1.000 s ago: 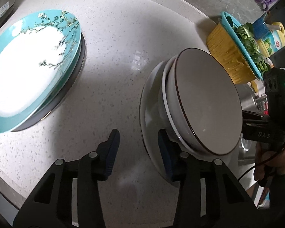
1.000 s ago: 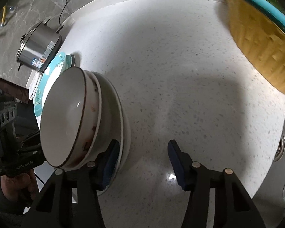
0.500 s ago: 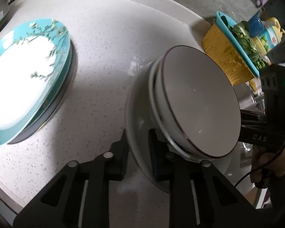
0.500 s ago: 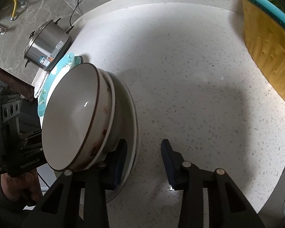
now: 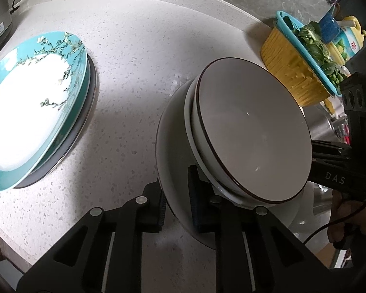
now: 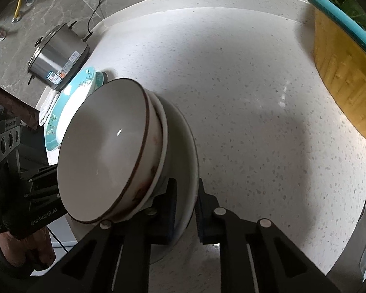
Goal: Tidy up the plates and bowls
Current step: 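Carry the nested bowls with both grippers onto the teal plate stack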
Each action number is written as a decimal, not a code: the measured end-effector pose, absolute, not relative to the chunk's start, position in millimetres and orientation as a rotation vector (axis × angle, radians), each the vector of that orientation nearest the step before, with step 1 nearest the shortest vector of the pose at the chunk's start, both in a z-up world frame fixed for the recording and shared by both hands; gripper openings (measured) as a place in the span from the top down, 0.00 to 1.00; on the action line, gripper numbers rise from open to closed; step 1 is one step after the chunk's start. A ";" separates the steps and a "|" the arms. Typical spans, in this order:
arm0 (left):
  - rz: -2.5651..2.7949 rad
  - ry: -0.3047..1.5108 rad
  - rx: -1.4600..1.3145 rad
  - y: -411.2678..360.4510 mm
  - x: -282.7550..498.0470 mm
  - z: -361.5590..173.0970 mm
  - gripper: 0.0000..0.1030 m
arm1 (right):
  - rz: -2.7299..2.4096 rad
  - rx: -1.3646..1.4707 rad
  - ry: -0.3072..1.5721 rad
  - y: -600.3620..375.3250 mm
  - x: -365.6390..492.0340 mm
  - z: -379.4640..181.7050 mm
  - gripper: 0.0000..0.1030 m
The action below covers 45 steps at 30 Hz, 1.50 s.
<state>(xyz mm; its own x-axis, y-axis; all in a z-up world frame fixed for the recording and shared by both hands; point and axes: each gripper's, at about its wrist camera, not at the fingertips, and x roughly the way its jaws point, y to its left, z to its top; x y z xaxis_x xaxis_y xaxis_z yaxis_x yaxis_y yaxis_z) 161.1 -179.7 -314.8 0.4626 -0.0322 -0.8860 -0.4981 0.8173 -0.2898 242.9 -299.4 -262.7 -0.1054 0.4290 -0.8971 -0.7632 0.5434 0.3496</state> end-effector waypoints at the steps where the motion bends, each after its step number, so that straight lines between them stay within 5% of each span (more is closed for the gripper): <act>1: 0.308 1.068 -0.574 -180.4 160.5 -313.8 0.87 | 1.031 -0.323 1.336 -298.9 242.5 -262.1 0.85; 20: 0.380 0.999 -0.582 -166.1 116.0 -218.0 0.86 | 1.118 -0.300 1.273 -286.3 227.0 -189.8 0.85; 31: 0.372 0.968 -0.552 -69.6 57.3 -156.5 0.86 | 1.159 -0.316 1.214 -207.5 188.5 -138.9 0.85; 45: 0.292 1.061 -0.503 50.5 31.3 -218.8 0.86 | 1.074 -0.280 1.262 -108.0 165.0 -182.7 0.85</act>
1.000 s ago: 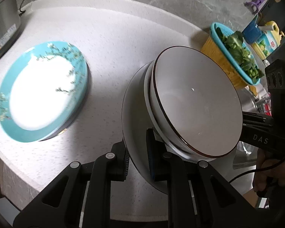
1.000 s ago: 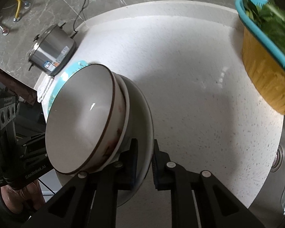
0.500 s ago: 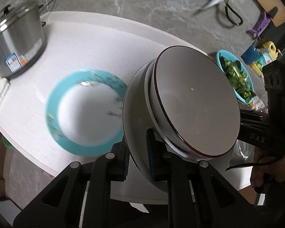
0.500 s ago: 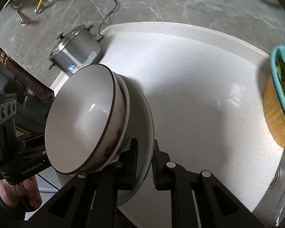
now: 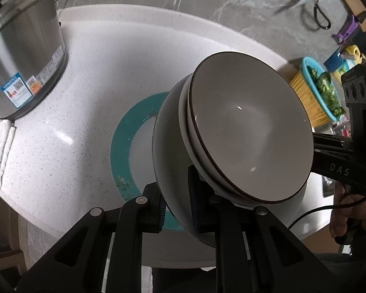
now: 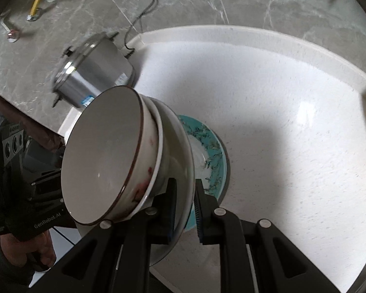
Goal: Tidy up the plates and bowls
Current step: 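Carry the nested bowls with both grippers onto the teal plate stack, then open both grippers to release the bowls on the plates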
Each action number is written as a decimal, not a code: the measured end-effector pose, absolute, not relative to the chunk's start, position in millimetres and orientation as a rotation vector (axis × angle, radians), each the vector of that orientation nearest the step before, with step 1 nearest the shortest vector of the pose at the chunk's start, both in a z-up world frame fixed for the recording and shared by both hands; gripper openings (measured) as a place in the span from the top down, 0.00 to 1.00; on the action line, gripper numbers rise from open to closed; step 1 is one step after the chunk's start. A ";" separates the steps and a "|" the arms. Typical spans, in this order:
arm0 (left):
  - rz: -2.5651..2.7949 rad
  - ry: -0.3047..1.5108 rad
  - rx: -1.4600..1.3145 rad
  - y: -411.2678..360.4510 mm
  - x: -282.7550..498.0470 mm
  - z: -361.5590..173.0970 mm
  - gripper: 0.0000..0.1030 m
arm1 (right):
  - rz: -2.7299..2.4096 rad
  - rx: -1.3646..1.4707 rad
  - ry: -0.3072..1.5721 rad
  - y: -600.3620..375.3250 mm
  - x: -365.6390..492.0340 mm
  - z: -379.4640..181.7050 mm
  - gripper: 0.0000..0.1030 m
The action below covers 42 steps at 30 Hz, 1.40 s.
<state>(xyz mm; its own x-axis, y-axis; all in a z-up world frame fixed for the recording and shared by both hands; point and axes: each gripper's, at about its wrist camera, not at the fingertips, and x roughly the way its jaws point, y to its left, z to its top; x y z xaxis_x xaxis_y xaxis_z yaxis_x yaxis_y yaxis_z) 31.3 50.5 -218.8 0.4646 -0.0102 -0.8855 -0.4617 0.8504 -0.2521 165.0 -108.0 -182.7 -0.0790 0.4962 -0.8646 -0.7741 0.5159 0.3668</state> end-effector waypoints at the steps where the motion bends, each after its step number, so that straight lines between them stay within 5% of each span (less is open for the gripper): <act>1: 0.285 1.068 -0.500 55.5 31.2 -225.2 0.86 | 1.060 -0.279 1.274 -105.6 164.6 -188.8 0.85; 34: 0.196 1.095 -0.397 86.4 49.1 -297.3 0.88 | 0.898 -0.291 1.284 -87.9 141.9 -249.0 0.85; 42: 0.183 1.074 -0.404 94.3 38.4 -289.6 0.72 | 0.855 -0.224 1.222 -96.7 134.0 -239.7 0.79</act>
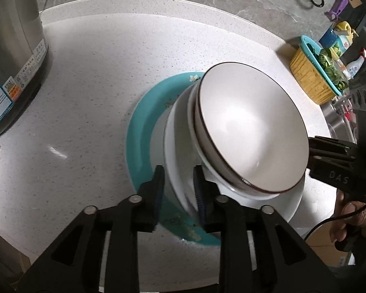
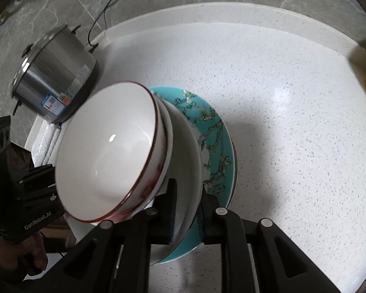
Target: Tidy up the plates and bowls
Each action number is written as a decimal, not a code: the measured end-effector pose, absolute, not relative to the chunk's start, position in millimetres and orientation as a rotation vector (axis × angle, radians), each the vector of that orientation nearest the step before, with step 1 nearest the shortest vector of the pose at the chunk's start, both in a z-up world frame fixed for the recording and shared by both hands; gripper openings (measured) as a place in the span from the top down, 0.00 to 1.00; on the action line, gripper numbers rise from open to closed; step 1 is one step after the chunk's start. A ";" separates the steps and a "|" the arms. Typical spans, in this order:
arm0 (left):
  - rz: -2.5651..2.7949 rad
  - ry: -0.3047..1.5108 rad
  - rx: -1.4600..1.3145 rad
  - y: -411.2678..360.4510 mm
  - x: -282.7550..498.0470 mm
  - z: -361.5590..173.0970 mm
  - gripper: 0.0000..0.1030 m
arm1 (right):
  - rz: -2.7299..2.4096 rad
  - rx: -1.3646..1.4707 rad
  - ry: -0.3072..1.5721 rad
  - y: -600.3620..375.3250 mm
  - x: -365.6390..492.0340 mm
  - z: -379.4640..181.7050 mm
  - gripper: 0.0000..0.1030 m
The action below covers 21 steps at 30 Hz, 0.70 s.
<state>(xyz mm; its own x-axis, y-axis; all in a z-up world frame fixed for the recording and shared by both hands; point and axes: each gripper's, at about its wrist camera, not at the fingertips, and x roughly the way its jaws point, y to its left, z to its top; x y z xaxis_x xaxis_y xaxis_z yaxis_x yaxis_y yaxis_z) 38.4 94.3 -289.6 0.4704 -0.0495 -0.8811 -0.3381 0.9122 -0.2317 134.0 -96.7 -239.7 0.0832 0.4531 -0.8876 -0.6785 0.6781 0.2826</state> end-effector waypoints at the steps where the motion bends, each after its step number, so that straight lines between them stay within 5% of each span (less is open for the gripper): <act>1: 0.183 1.069 -0.412 96.6 34.5 -285.2 0.70 | 0.840 -0.209 1.211 -101.6 133.0 -236.5 0.74; 6: 0.177 1.012 -0.436 104.4 11.3 -253.1 0.33 | 0.781 -0.160 1.152 -132.4 127.7 -214.1 0.46; 11: 0.166 0.870 -0.424 110.4 -3.0 -215.0 0.28 | 0.717 -0.069 1.041 -171.5 114.6 -177.5 0.27; 14: 0.183 0.816 -0.419 119.7 -8.2 -204.3 0.08 | 0.690 0.000 0.990 -188.2 106.4 -162.3 0.18; 17: 0.180 0.829 -0.457 129.2 -12.8 -202.6 0.00 | 0.685 0.046 0.968 -195.3 94.0 -154.3 0.13; 21: 0.187 0.825 -0.419 116.5 -34.7 -188.1 0.00 | 0.670 0.107 0.899 -207.3 57.8 -143.7 0.00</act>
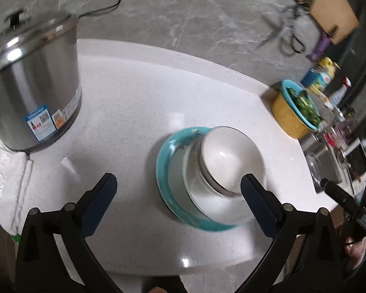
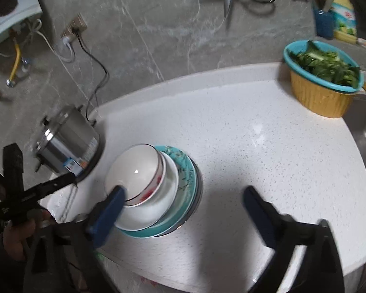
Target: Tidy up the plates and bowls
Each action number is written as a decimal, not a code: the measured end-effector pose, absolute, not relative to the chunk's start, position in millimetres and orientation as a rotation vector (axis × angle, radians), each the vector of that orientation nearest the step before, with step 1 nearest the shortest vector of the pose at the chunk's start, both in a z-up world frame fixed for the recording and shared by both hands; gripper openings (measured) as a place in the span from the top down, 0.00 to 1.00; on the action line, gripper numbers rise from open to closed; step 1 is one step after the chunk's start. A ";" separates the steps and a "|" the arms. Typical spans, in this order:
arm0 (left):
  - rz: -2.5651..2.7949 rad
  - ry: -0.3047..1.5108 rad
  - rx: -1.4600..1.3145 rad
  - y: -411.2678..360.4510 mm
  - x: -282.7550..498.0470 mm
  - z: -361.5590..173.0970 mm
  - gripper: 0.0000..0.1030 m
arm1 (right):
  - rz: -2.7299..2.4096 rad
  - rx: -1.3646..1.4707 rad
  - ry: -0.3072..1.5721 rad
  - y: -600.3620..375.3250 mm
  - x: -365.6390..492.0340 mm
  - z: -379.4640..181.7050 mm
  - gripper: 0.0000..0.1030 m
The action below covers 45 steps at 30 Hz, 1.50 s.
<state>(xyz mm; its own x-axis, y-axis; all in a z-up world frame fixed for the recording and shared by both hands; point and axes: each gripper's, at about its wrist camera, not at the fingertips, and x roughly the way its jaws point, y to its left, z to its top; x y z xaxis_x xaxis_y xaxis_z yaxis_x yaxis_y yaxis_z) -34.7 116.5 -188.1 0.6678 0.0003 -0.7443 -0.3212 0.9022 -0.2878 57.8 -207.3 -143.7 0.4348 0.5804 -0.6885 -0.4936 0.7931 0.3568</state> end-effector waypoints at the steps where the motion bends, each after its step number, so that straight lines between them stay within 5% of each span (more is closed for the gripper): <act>1: 0.182 0.800 -0.391 108.2 -43.6 -180.3 0.00 | 0.660 0.116 0.898 -209.0 48.4 -142.8 0.00; 17: 0.063 0.777 -0.193 49.9 -118.1 -119.7 0.00 | 0.397 0.100 0.771 -216.1 -63.5 -88.3 0.00; 45: -0.066 0.840 0.008 122.9 -53.3 -130.5 0.00 | 0.042 0.123 0.765 -115.5 -55.3 -84.6 0.00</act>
